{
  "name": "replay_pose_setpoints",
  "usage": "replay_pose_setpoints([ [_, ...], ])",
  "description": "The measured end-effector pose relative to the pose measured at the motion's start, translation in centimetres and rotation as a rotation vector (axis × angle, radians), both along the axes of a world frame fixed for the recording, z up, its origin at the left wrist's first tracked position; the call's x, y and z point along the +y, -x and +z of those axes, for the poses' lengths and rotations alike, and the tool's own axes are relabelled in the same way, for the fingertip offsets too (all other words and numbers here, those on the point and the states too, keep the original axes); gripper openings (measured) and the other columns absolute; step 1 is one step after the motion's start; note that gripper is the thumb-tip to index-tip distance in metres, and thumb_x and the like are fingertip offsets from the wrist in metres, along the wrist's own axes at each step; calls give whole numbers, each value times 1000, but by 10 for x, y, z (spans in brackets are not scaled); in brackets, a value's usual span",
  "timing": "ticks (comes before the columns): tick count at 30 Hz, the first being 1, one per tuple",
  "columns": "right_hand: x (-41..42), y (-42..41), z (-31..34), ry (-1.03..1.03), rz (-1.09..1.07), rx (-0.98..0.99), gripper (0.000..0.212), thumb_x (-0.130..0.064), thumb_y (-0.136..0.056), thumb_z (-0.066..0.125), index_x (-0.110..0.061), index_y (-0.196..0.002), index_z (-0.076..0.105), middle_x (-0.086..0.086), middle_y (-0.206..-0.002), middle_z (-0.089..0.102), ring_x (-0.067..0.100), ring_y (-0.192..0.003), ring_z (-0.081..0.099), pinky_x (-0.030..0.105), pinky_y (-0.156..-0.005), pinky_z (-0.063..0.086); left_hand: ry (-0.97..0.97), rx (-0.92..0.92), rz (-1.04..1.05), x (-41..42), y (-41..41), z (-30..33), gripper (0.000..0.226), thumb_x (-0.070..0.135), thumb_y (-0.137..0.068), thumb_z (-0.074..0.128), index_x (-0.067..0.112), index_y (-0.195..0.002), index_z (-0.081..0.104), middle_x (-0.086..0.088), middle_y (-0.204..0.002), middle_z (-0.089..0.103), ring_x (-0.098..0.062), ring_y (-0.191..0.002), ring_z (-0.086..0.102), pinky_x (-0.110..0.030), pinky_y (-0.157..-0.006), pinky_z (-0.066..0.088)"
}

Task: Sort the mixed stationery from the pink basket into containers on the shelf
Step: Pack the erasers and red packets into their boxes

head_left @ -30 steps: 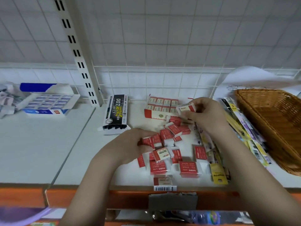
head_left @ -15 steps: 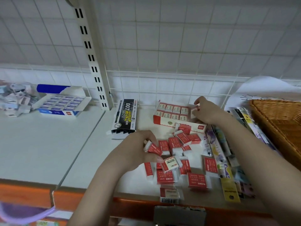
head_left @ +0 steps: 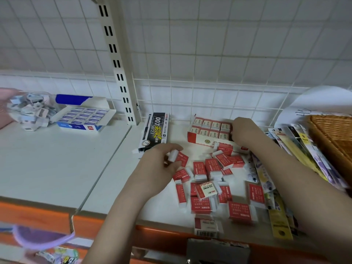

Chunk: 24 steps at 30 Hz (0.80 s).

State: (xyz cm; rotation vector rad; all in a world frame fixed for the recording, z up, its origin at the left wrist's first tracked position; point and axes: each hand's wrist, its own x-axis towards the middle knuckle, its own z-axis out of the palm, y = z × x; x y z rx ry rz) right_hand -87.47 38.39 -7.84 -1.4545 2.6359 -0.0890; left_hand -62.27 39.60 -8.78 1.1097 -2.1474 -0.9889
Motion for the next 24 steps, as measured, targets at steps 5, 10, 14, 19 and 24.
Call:
replay_pose_setpoints([
  [5,3,6,-2,170,-5,-129,23,-3,-90,48,-4,-107,64,12,-109,63,27,-98,58,27,-75,43,-12,68,21,2,-4,-3,26,10,-89,62,34,-100,62,16,-86,63,5,-74,58,-6,-66,45],
  [10,3,14,-2,157,-47,-150,21,-17,-90,58,0,-101,65,13,-98,64,26,-88,58,26,-66,42,-45,102,17,5,-3,-4,29,8,-88,62,36,-95,60,19,-89,64,2,-78,61,-7,-67,47],
  [14,-2,18,-6,121,-86,-126,17,-9,-89,55,-1,-101,65,10,-84,58,21,-74,51,23,-51,37,-56,107,3,5,-3,-2,31,7,-88,62,38,-93,60,20,-88,64,6,-77,61,-7,-67,48],
  [19,-3,11,-11,147,-95,33,11,-7,-91,55,-2,-96,63,12,-87,61,24,-75,50,29,-64,40,-40,101,26,5,-5,-2,32,11,-85,67,42,-91,60,22,-90,64,5,-78,60,-3,-67,45],
  [24,1,8,-6,140,-66,56,18,0,-90,49,1,-101,63,15,-97,64,27,-83,56,28,-68,42,-5,119,72,6,-7,-2,24,14,-87,65,34,-100,69,20,-93,62,4,-80,58,1,-65,38],
])
